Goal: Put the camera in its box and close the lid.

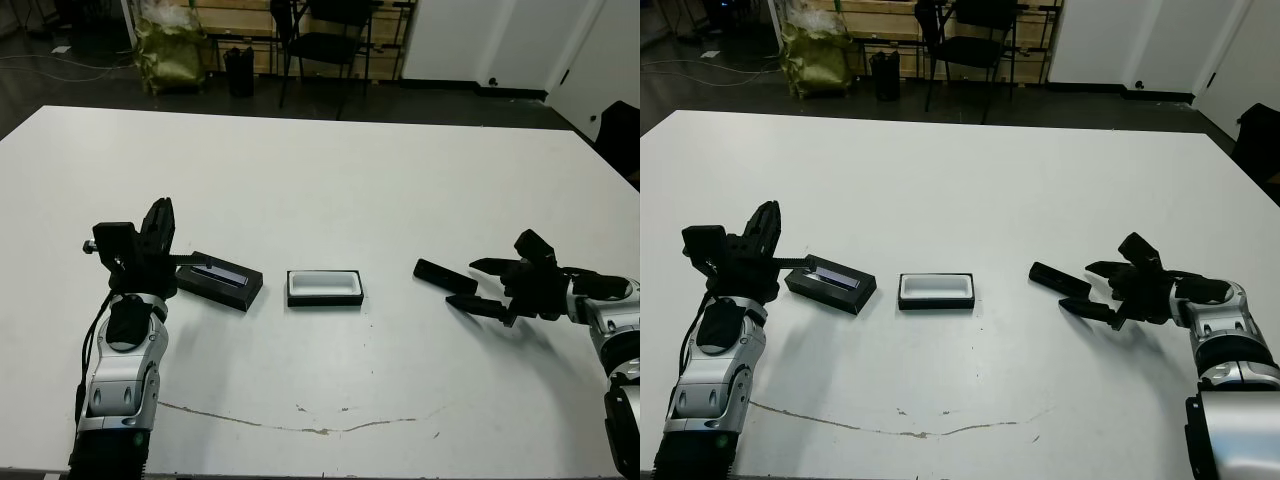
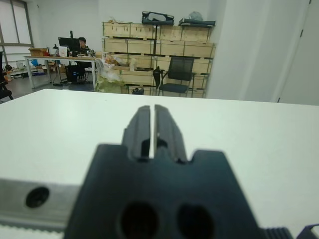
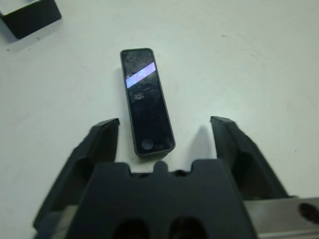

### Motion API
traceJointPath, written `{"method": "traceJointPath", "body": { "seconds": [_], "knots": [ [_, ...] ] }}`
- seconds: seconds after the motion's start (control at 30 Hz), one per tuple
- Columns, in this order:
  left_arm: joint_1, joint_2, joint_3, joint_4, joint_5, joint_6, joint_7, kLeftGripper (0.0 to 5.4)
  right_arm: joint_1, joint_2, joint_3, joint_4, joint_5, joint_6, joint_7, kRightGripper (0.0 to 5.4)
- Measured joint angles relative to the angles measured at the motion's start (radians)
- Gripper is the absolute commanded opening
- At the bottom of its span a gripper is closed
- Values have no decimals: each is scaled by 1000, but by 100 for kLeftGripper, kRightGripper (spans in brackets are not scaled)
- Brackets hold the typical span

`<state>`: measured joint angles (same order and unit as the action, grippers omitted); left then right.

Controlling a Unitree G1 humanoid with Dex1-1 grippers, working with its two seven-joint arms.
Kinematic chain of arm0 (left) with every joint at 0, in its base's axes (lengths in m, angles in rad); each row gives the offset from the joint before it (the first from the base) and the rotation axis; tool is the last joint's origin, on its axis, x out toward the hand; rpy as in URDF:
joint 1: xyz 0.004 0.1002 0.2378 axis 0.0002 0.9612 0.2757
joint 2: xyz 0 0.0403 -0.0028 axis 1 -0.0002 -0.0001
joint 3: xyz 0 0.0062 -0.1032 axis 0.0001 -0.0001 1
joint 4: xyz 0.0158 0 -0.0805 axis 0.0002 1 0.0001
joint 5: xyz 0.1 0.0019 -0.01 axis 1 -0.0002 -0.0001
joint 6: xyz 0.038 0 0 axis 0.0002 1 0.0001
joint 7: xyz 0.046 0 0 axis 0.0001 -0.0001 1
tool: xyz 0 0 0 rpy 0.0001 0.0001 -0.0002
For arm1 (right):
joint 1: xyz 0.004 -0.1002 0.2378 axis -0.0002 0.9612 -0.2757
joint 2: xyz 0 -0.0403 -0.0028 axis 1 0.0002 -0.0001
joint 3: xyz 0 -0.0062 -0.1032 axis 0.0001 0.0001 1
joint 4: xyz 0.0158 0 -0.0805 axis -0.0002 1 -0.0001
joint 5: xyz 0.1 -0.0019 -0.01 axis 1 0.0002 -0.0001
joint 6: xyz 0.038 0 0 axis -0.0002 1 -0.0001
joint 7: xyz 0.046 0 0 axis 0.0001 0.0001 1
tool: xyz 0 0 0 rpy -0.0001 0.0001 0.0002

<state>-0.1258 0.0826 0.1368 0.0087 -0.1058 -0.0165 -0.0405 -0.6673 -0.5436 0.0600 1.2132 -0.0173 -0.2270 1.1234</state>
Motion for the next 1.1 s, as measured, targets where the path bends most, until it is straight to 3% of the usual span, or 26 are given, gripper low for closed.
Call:
{"method": "traceJointPath", "body": {
  "seconds": [0.37,0.47,0.73,1.1],
  "knots": [
    [0,0,1,0,0,9,0,0,16,1,16,-10,-21,-65,-80,106],
    [0,0,1,0,0,10,6,0,15,1,26,-10,-31,-78,-119,59],
    [0,-1,0,0,1,11,14,0,10,-9,66,-32,-62,-108,-126,41],
    [0,0,1,-2,14,13,14,0,11,-6,32,-8,-41,-88,-177,40]
  ]
}}
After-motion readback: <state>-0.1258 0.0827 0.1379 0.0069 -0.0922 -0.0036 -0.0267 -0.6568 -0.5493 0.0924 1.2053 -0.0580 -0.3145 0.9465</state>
